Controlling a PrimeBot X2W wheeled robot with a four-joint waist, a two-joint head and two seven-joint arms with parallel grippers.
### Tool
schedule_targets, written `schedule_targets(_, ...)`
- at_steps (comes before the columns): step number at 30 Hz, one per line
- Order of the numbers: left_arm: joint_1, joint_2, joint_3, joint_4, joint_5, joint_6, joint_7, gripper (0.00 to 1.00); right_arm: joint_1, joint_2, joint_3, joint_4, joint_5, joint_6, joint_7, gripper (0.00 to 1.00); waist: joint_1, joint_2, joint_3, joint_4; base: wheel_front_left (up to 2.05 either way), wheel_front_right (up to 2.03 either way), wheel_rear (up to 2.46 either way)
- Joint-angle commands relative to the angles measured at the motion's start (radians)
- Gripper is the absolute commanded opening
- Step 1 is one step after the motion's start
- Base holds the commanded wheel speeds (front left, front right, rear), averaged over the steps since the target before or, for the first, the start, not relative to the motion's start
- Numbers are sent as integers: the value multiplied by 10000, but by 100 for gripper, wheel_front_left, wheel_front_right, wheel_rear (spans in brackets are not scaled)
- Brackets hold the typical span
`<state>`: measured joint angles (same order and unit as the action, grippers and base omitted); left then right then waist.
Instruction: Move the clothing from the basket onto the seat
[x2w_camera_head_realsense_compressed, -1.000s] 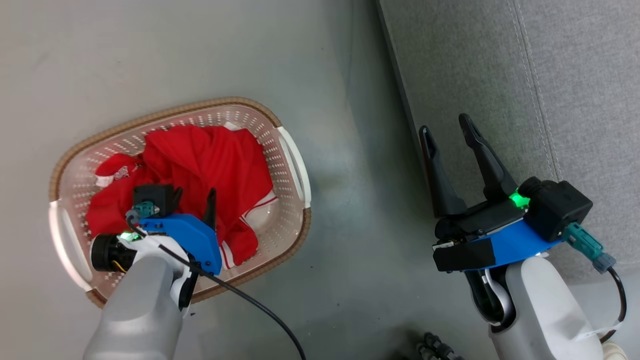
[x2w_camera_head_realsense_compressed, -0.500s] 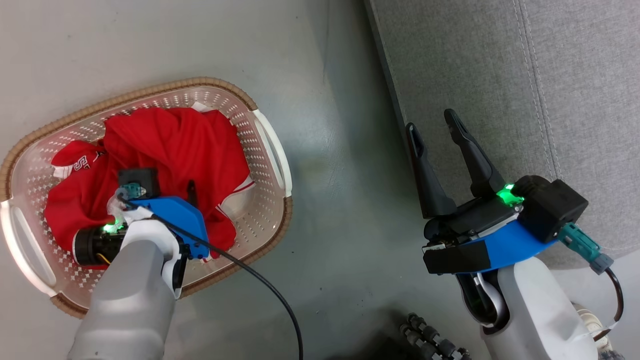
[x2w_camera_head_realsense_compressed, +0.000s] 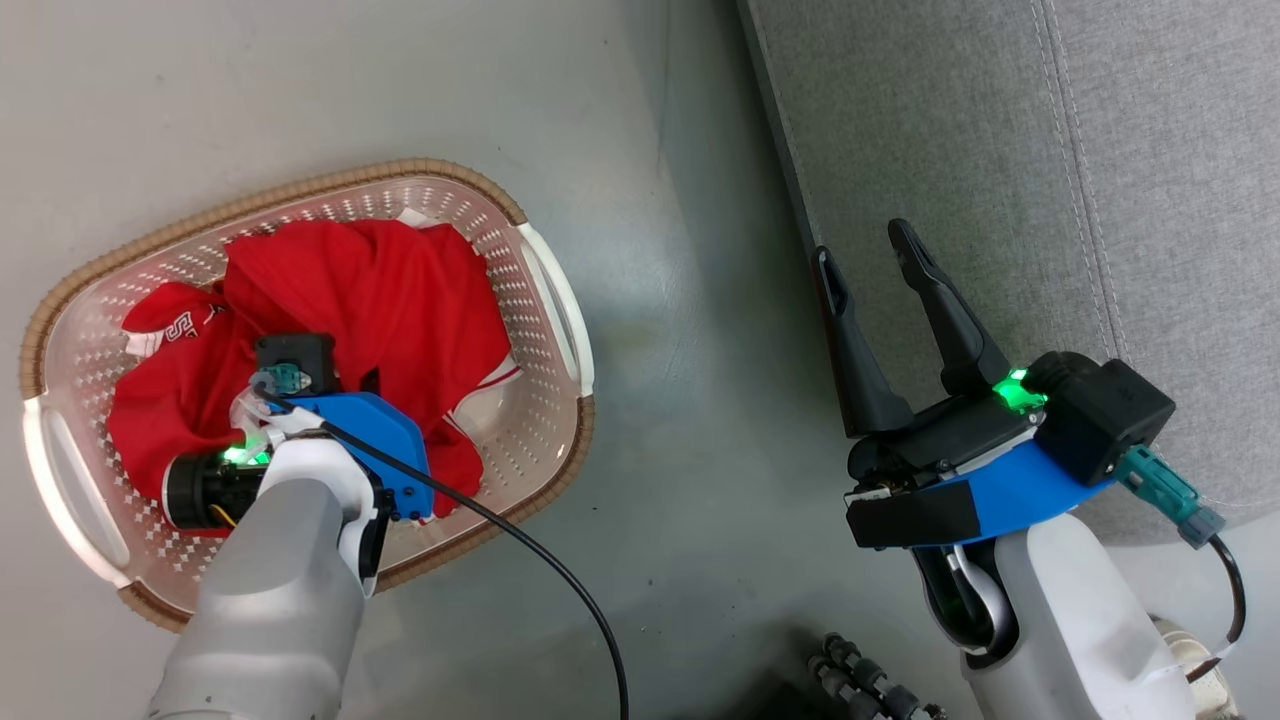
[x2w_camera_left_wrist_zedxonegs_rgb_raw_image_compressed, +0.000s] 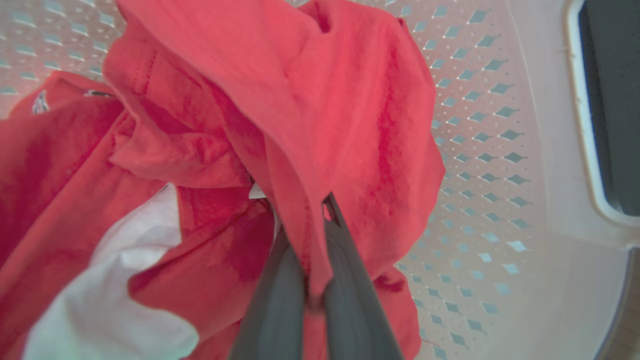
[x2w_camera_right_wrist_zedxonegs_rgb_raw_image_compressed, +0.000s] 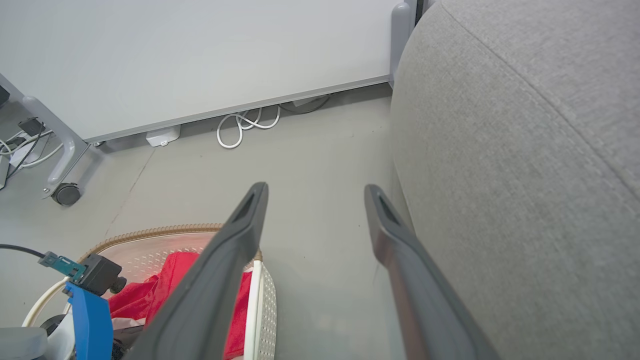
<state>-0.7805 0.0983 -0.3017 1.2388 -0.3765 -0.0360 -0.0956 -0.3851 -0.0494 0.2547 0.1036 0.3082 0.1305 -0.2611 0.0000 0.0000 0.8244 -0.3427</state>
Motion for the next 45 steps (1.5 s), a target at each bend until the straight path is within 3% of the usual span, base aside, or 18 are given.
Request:
schedule_targets(1, -110, -26, -47, 44, -37, -82, -76, 0, 19, -18, -21, 26, -50, 4, -56, 100, 0, 0, -109, 63, 0, 0, 0)
schedule_targets(10, 360, -271, -192, 206, -252, -371, -266, 0, 331, -19, -82, 353, -417, 4, -55, 100, 0, 0, -1150, 463, 0, 0, 0)
schedule_targets(19, 1205, -481, -768, 101, -562, -733, -491, 0, 865, -25, -627, 1690, -1434, 4, 103, 100, 0, 0, -3515, 1207, 0, 0, 0)
schedule_targets(32, 2358, -485, -3545, -2330, -2594, -949, -255, 0, 1941, -27, -1251, 2478, -2415, 3, 1054, 100, 0, 0, -6640, 2264, 0, 0, 0)
schedule_targets(45, 1205, -480, -5460, -3866, -3587, -759, -564, 0, 2679, -24, -1300, 2235, -2298, 4, 1570, 100, 0, 0, -8231, 3074, 0, 0, 0)
